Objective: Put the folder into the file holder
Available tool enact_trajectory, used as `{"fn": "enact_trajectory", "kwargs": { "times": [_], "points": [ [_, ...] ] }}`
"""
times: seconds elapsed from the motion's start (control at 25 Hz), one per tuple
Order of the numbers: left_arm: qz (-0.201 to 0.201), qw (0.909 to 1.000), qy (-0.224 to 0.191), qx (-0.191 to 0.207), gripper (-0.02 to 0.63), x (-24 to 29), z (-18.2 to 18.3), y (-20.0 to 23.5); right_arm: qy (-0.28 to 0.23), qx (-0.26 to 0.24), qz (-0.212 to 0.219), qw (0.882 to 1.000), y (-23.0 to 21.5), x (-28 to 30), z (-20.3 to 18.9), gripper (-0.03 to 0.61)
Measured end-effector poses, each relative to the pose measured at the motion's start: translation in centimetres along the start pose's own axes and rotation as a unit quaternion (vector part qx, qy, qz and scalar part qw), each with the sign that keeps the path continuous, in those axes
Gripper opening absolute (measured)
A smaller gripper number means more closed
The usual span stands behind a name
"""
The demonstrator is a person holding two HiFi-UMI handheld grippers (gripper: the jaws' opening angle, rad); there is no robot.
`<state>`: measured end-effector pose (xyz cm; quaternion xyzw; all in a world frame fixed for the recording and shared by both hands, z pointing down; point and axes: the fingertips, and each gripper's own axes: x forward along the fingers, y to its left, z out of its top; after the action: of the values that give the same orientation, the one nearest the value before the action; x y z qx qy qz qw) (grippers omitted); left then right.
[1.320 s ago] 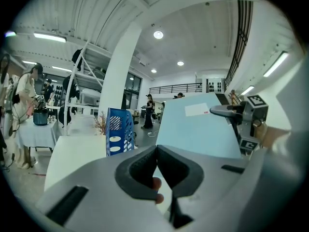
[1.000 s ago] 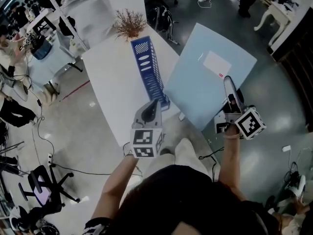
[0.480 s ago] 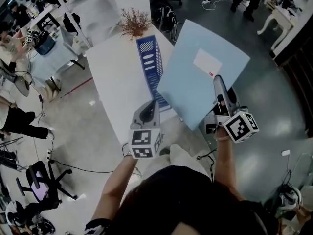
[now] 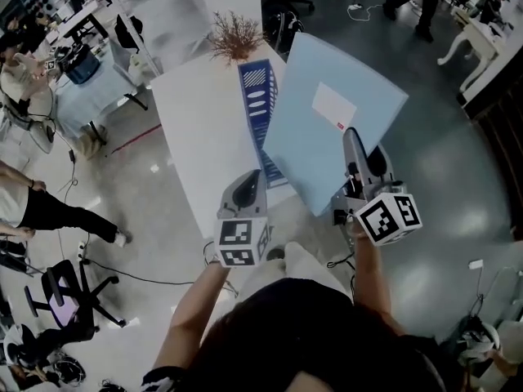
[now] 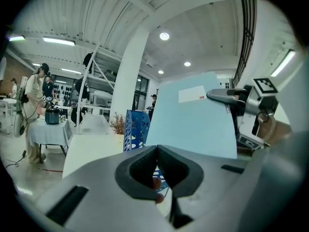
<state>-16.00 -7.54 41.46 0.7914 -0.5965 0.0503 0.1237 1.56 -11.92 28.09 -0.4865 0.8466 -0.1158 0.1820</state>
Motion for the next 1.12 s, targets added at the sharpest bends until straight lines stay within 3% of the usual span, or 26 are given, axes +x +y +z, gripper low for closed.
{"fn": "enact_trajectory", "kwargs": {
  "times": [0.52, 1.12],
  "points": [
    [0.024, 0.9996, 0.002, -0.012, 0.005, -0.8, -1.0, 1.3, -0.016, -0.071, 0.005, 0.997, 2.7, 1.5, -1.1, 0.138],
    [0.066, 0.9975, 0.004, -0.026, 0.005, -2.0, -1.6, 3.6, -0.033, -0.110, 0.004, 0.993, 4.4, 4.5, -2.9, 0.138]
  ]
}}
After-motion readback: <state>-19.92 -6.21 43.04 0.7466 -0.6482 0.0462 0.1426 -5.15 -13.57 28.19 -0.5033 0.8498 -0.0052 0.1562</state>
